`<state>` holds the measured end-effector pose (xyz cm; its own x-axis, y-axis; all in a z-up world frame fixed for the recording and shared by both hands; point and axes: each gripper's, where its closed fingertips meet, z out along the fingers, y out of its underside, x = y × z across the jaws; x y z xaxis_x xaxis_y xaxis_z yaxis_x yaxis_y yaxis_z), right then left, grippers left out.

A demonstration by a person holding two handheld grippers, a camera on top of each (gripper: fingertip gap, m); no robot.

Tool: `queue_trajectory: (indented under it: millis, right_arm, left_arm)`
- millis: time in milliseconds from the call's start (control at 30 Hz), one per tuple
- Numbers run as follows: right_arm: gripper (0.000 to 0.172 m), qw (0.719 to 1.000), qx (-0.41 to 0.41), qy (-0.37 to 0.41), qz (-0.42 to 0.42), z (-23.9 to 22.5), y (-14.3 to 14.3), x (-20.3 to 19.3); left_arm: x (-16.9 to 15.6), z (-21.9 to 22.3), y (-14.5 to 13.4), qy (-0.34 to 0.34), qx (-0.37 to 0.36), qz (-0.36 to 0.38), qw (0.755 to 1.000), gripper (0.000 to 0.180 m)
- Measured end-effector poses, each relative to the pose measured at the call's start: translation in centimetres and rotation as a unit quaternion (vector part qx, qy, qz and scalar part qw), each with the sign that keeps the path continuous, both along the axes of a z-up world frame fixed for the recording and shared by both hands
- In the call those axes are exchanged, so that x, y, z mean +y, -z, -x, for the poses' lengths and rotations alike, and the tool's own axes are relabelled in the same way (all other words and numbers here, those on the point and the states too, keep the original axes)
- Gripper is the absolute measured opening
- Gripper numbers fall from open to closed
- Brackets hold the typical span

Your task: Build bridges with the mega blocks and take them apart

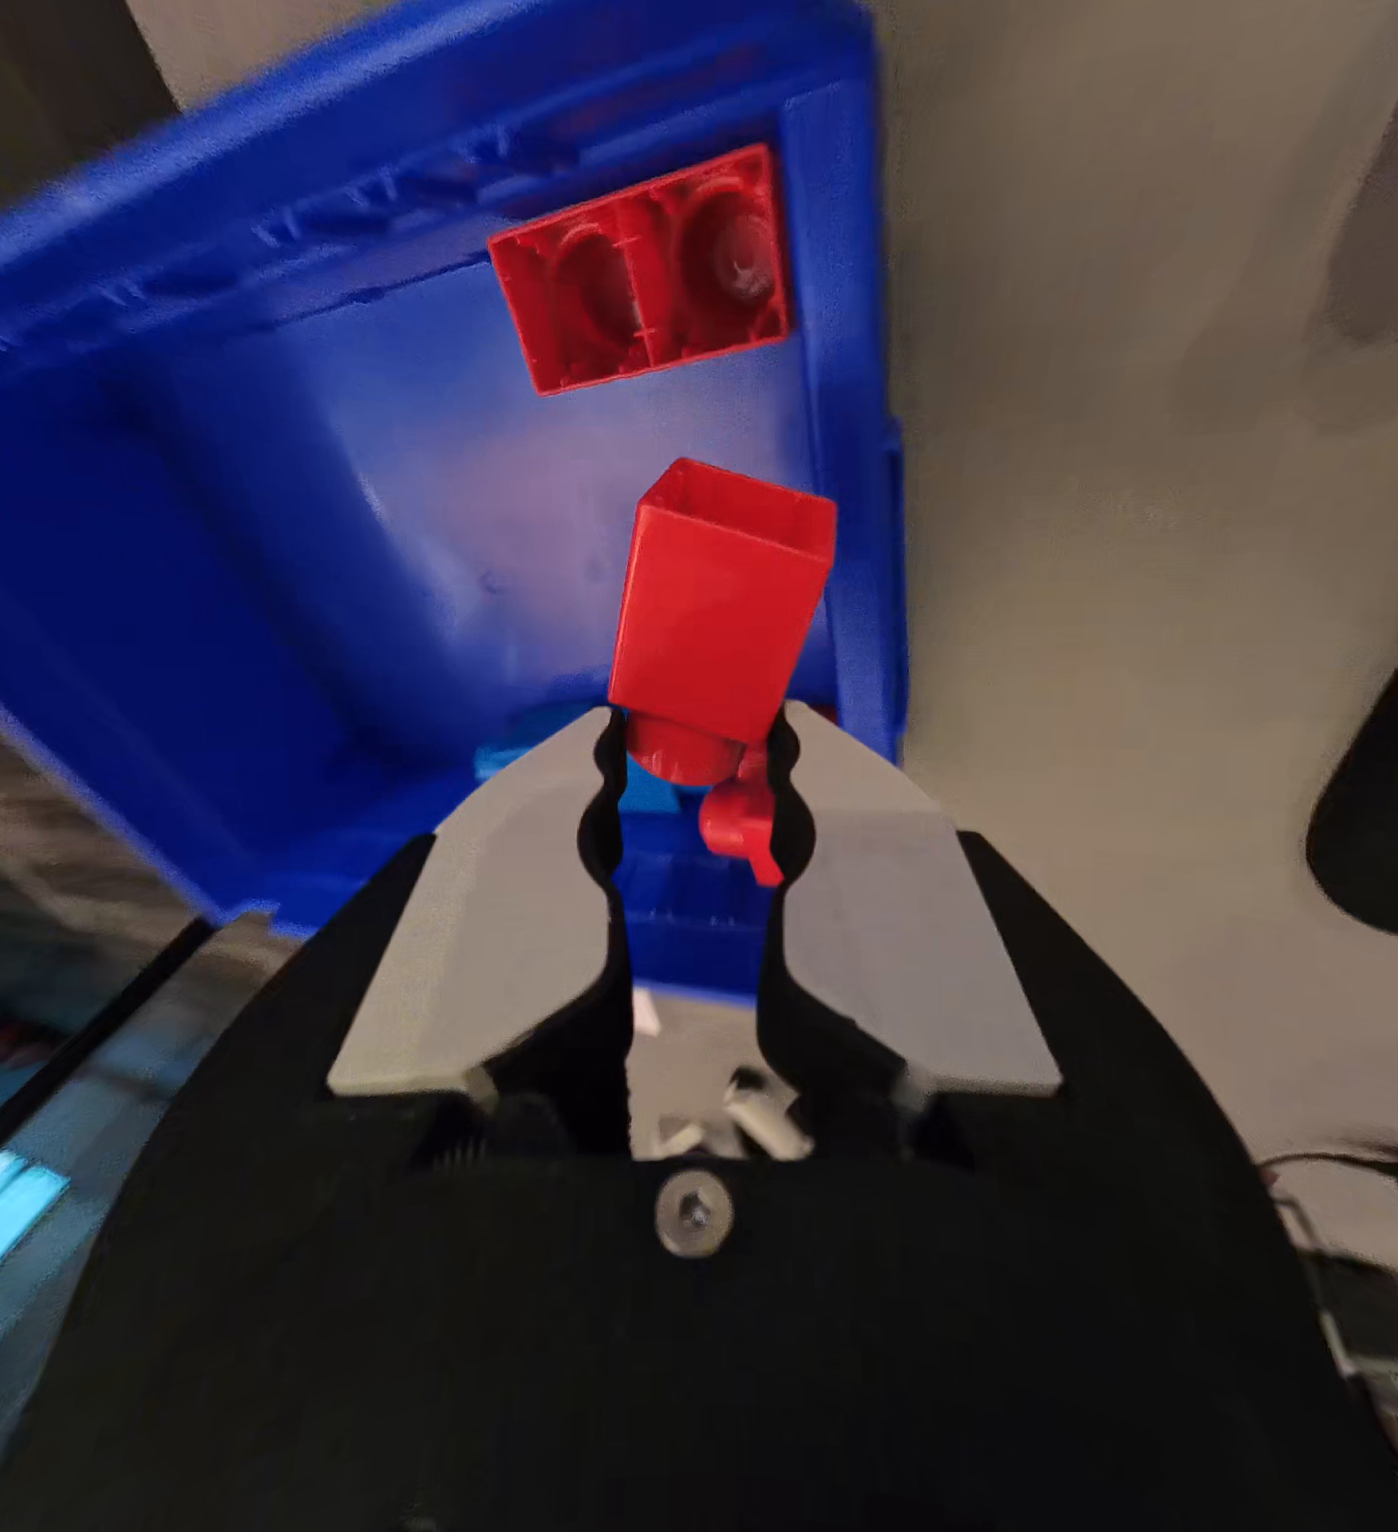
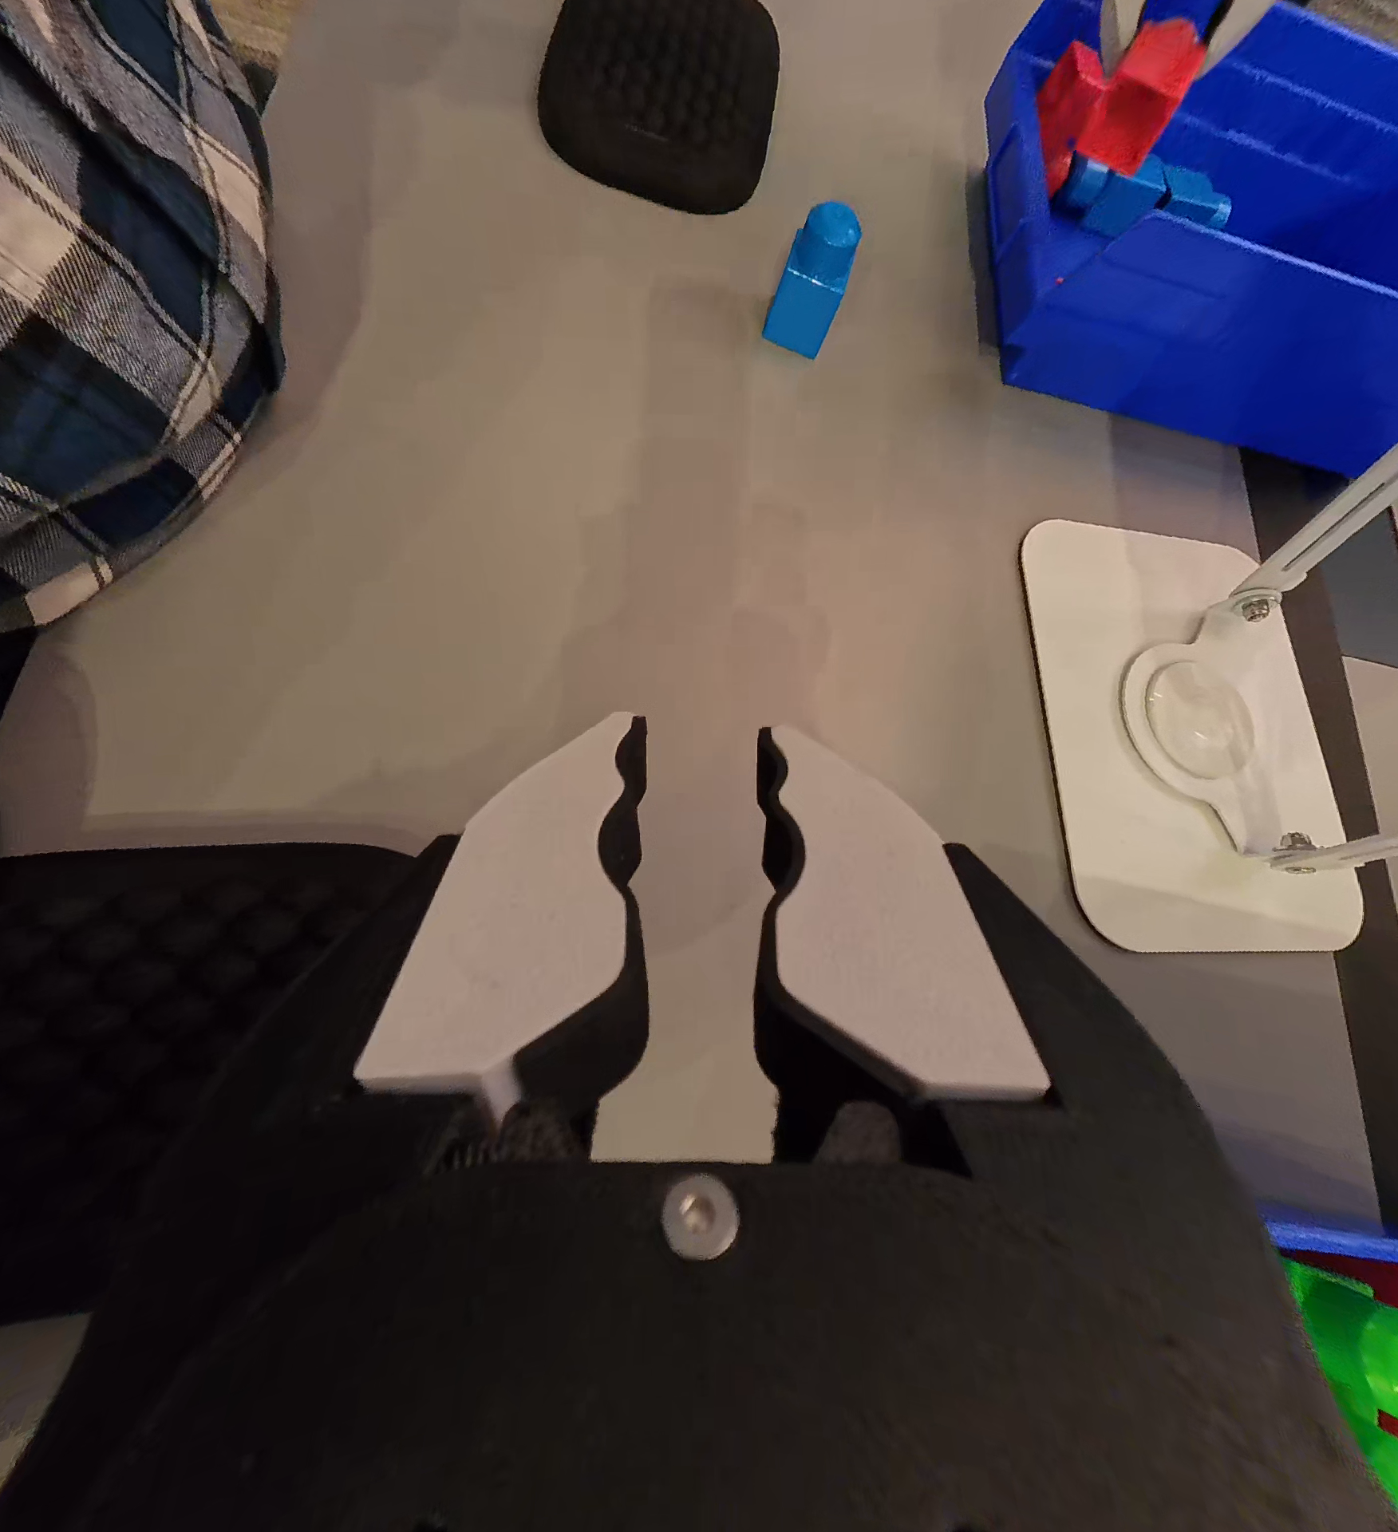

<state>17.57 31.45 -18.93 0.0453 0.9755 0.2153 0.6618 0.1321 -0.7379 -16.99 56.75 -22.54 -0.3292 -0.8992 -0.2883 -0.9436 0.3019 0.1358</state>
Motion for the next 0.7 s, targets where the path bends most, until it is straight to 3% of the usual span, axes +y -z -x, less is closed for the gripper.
queue_trajectory:
  millis: [133,333,467,533,600,700]
  right_arm:
    - [0.026,1.0,0.008,-0.007,-0.002,0.7,-0.1,-0.2]
    - [0.026,1.0,0.014,-0.016,-0.005,1.8,-0.2,-0.8]
    - [0.026,1.0,0.015,-0.012,-0.01,1.8,-0.4,-1.5]
    - [0.026,1.0,0.019,-0.01,-0.01,1.6,-0.5,-1.8]
    - [0.026,1.0,0.024,-0.007,-0.009,1.3,-0.6,-2.1]
    - [0.026,1.0,0.026,-0.002,-0.007,0.7,-0.4,-2.2]
  left_arm:
    - [-3.1,-0.7,-2.3,0.045,0.056,-0.105,0.992,0.031]
    - [-7.4,-2.8,-1.4,0.079,0.228,-0.162,0.957,0.031]
    - [-8.1,-6.6,0.1,0.086,0.281,-0.143,0.945,0.031]
    - [-8.9,-7.7,1.0,0.056,0.307,-0.099,0.945,0.031]
    - [-8.4,-9.2,1.9,0.076,0.327,-0.102,0.936,0.032]
    - [-9.5,-8.6,3.3,0.047,0.383,-0.055,0.921,0.032]
